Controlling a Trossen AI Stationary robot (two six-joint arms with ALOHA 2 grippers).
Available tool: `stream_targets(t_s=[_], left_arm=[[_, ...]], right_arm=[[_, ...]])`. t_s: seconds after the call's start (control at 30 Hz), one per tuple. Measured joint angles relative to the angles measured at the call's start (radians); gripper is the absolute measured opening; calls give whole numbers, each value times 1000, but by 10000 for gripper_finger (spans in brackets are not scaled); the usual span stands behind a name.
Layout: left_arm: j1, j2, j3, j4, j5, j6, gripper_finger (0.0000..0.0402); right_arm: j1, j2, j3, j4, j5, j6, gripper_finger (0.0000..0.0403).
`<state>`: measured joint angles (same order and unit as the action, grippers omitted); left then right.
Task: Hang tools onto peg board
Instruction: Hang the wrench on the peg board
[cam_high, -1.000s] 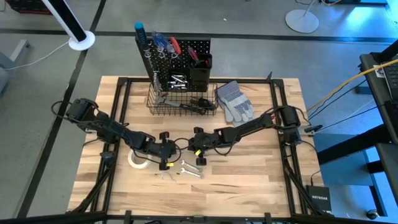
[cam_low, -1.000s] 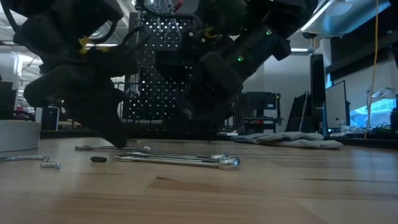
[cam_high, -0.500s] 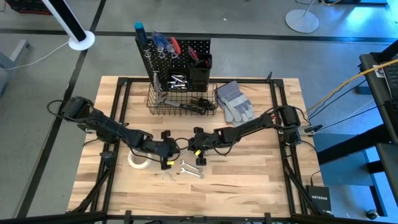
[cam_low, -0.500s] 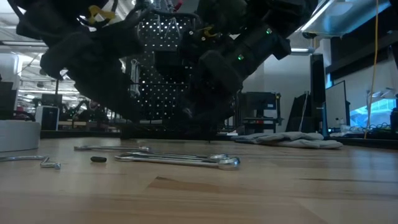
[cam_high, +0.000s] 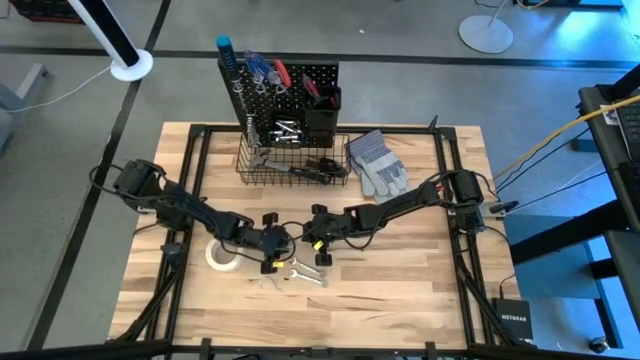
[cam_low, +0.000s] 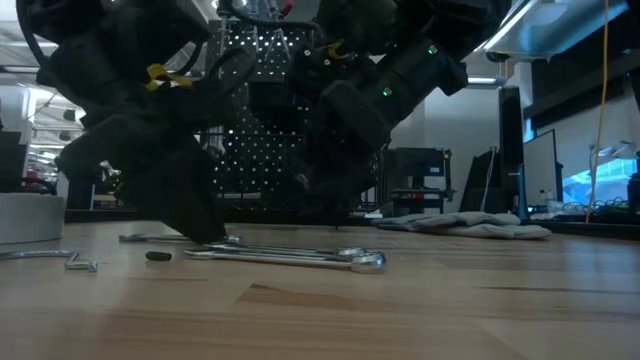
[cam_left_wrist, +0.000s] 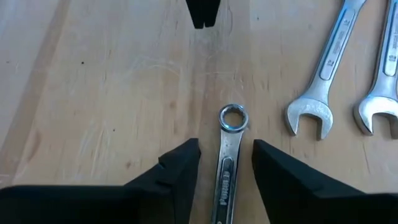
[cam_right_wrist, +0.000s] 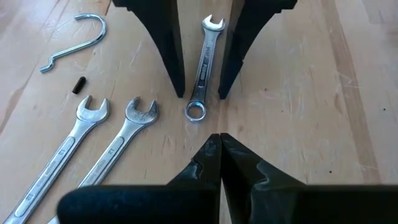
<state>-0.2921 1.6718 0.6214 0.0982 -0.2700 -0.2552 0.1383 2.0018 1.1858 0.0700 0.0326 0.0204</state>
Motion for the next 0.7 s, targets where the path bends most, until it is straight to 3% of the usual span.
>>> stream_targets(t_s=[0.17, 0.43, 0.7], left_arm=[[18, 4, -3, 2, 17, 2, 129], [41, 5, -34, 19, 34, 10, 22], [43, 0, -25, 5, 22, 28, 17]], right_arm=[[0, 0, 0, 0, 0, 0, 10], [0, 0, 0, 0, 0, 0, 10], [0, 0, 0, -1, 0, 0, 10]])
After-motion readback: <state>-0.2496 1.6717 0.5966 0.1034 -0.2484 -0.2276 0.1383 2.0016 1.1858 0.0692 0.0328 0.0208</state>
